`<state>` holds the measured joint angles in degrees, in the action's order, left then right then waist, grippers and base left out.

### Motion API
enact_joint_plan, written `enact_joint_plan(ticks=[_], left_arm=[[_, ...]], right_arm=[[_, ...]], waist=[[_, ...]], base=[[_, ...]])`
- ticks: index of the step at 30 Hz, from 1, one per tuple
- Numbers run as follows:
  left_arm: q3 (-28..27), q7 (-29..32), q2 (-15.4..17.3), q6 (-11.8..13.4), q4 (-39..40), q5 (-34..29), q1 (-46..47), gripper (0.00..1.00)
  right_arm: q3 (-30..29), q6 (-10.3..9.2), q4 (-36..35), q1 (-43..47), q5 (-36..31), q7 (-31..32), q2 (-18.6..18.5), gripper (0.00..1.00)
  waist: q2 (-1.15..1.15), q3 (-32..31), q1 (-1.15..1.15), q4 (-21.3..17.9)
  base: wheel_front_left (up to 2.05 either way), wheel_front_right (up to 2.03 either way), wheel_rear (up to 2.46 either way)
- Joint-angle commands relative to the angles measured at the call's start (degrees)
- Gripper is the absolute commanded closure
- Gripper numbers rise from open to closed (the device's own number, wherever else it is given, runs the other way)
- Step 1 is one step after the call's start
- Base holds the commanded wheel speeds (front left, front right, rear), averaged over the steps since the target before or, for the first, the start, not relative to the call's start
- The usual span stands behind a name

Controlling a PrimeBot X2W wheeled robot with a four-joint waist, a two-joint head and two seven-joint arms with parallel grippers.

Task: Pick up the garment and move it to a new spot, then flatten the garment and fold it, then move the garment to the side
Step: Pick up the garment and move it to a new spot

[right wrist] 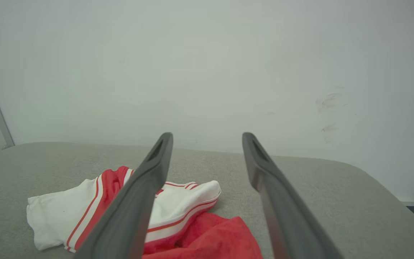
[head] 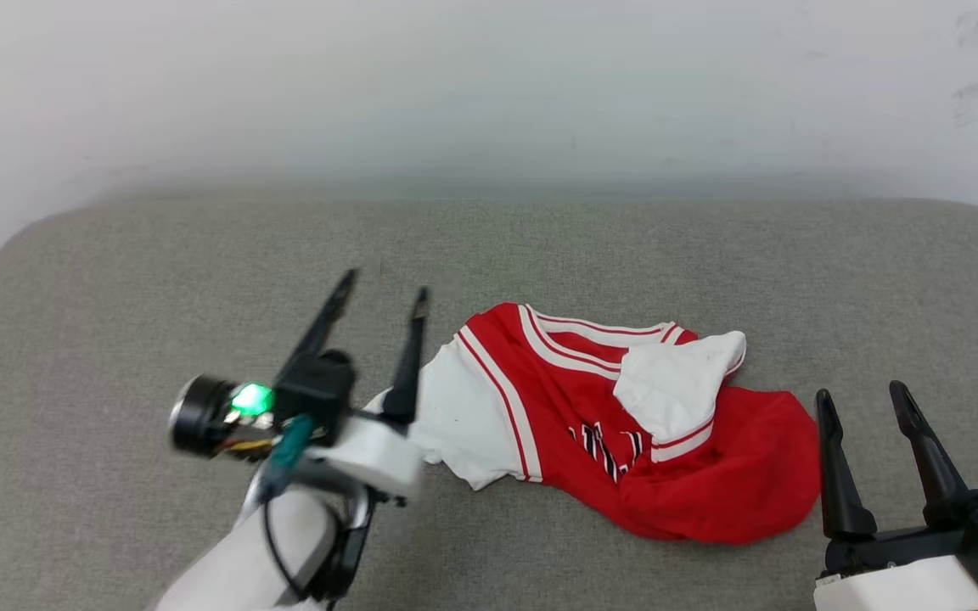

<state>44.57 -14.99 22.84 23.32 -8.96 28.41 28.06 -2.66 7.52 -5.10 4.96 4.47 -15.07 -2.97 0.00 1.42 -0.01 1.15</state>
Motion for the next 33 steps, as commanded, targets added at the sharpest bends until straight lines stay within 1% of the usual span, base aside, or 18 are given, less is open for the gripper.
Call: enact_joint_plan(ticks=[1,3,6,10,14,19,24,30,33], left_arm=[[-2.64,-0.24,0.88,1.1,2.03,-1.02,-3.43,0.0],[-6.5,-0.2,1.79,2.0,4.89,-2.7,-7.7,0.0],[-12.66,-0.21,2.16,2.23,8.85,-5.35,-13.56,0.0],[-19.9,-0.21,0.52,1.25,12.61,-8.55,-21.05,0.0],[-25.56,-0.22,-2.0,-1.42,13.75,-11.34,-26.77,0.0],[-29.87,-0.22,-6.04,-5.65,13.01,-14.42,-31.13,0.0],[-33.2,-0.22,-9.9,-9.35,11.39,-17.15,-33.08,0.0],[-37.21,-0.22,-12.65,-13.42,9.5,-19.6,-33.58,0.0],[-38.86,-0.22,-13.86,-14.99,8.79,-20.79,-33.54,0.0]], right_arm=[[-0.05,-0.05,0.13,0.76,-0.4,-0.16,0.17,0.0],[-0.21,-0.06,0.23,1.02,-0.43,-0.16,0.17,0.0],[-0.21,-0.05,0.28,0.99,-0.56,-0.16,0.17,0.0],[-0.45,-0.06,0.44,1.21,-0.5,-0.16,0.17,0.0],[-0.41,-0.05,0.89,1.48,-0.4,-0.16,0.17,0.0],[-0.13,-0.06,1.99,1.87,0.07,-0.16,0.17,0.0],[-0.09,-0.05,3.15,2.26,0.6,-0.16,0.17,0.0],[0.09,-0.06,4.44,2.44,0.86,-0.16,0.17,0.0],[0.05,-0.06,4.94,2.46,0.96,-0.16,0.17,0.0]], waist=[[0.0,-0.36,0.01,0.09],[0.0,-0.58,0.01,0.19],[0.0,-0.71,0.01,0.31],[0.0,-0.98,0.01,0.55],[0.0,-1.3,0.01,0.75],[0.0,-1.65,0.01,0.93],[0.0,-1.96,0.01,0.98],[0.0,-2.17,0.01,0.82],[0.0,-2.2,0.01,0.72]], base=[[0.0,0.0,0.0],[0.0,0.0,0.0],[0.0,0.0,0.0],[0.0,0.0,0.0],[0.0,0.0,0.0],[0.0,0.0,0.0],[0.0,0.0,0.0],[0.0,0.0,0.0],[0.0,0.0,0.0]])
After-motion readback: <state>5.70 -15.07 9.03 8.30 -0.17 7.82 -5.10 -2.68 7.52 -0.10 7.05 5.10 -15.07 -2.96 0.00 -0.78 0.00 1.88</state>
